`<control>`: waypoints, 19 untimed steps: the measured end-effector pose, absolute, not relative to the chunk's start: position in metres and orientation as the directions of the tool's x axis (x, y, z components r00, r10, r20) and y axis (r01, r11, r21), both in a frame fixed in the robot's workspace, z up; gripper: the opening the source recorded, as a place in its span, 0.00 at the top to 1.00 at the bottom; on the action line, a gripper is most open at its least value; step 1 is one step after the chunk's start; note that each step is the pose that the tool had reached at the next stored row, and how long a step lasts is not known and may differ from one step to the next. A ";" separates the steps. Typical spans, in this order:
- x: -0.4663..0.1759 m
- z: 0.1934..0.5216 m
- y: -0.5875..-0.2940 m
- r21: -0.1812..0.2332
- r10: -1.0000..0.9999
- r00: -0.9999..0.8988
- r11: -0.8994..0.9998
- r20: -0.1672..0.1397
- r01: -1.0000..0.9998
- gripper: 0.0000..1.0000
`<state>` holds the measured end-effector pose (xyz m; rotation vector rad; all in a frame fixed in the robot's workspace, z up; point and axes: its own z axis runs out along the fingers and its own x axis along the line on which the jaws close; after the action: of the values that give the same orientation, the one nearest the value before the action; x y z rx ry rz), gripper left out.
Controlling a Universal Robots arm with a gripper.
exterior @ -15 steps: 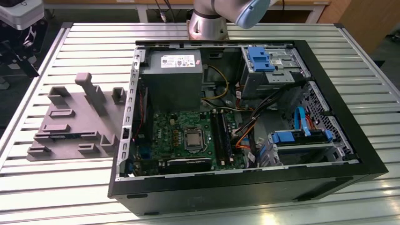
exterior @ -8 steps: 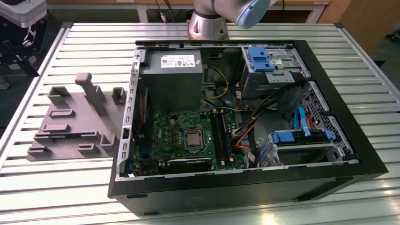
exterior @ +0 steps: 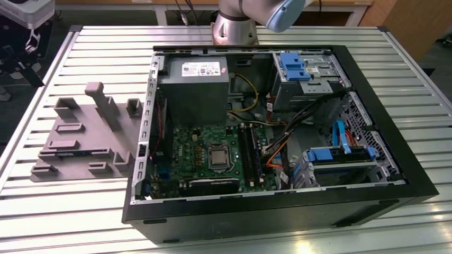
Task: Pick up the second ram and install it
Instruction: 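Pick up the second ram and move it above second insertion slot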
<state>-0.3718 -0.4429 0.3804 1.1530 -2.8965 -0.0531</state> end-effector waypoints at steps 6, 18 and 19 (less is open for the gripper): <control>-0.372 0.380 -0.443 0.040 -0.718 -0.696 0.696 0.009 -0.717 0.89; -0.372 0.380 -0.443 0.040 -0.823 -0.568 0.568 0.009 -0.822 0.89; -0.372 0.380 -0.443 0.040 -0.832 -0.555 0.554 0.009 -0.831 0.89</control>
<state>-0.3718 -0.4429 0.3804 1.4692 -2.7456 -0.0487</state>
